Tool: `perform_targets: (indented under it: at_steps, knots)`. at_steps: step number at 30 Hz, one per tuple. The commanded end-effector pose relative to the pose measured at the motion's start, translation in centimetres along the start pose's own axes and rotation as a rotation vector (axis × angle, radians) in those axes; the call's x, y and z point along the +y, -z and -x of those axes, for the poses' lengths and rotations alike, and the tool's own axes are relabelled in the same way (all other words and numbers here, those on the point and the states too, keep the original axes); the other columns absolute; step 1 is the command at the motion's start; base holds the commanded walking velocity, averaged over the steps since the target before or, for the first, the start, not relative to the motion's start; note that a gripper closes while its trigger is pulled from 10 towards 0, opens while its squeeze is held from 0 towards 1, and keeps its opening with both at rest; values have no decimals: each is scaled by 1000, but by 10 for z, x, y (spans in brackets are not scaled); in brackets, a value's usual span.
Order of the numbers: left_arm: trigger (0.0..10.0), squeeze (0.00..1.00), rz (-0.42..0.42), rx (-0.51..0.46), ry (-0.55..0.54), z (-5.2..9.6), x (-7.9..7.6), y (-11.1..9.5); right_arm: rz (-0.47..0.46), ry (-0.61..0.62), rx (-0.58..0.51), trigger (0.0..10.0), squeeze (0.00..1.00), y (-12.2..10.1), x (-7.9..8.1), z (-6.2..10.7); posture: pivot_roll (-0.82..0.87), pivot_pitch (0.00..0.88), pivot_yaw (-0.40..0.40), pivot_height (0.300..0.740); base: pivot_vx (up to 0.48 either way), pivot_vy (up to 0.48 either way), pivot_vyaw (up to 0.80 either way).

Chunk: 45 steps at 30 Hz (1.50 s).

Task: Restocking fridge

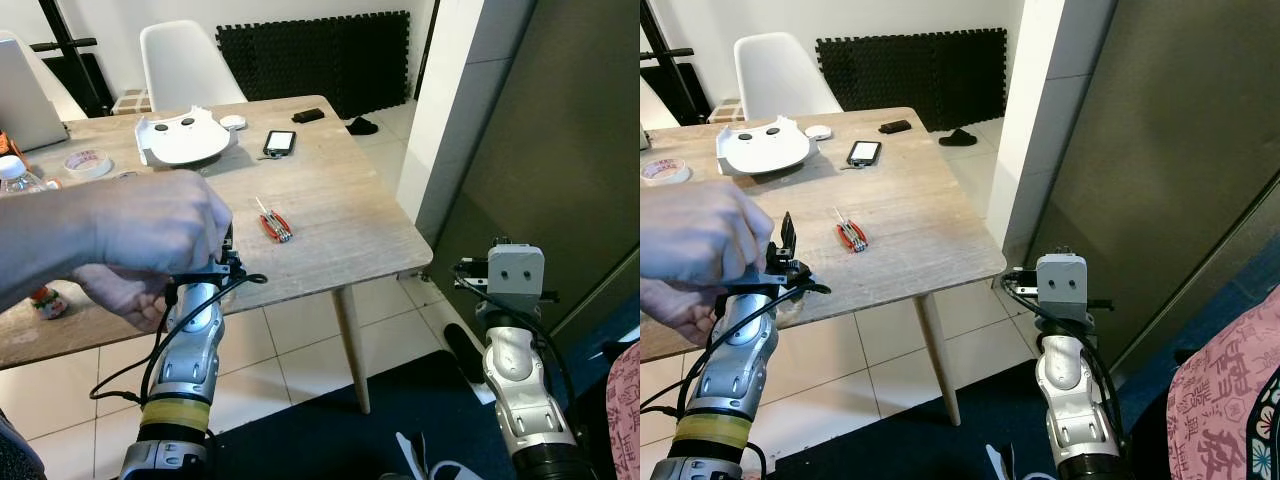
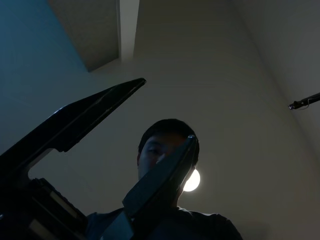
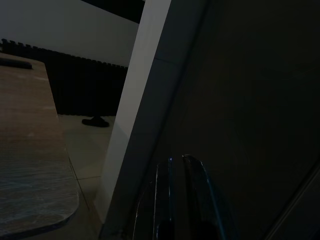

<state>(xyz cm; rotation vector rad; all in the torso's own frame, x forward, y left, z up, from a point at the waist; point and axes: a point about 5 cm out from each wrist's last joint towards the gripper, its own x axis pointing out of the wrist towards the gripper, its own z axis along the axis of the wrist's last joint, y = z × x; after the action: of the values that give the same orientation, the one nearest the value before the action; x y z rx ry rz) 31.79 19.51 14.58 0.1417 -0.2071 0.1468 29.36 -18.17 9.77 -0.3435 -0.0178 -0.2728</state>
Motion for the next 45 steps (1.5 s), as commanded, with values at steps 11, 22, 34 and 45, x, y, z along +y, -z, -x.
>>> perform_targets:
  at_steps: [11, 22, 34, 45]
  knots:
    - [10000, 0, 17, 21, 14, 0, -8, 4, -5, 9, 17, 10000, 0, 3, -3, 0, -26, 1, -27, 740, 0, 0, 0]
    - [10000, 0, 15, 17, 19, -1, -9, 3, -5, 10, 17, 10000, 0, 2, -3, 0, -26, 2, -26, 740, 0, 0, 0]
    - [10000, 0, 14, 18, 15, 0, -9, 4, -2, 10, 19, 10000, 0, 3, -4, 0, -24, 0, -29, 740, 0, 0, 0]
    - [10000, 0, 14, 17, 14, 0, -8, 4, 0, 9, 22, 10000, 0, 4, -4, 0, -24, 0, -28, 740, 0, 0, 0]
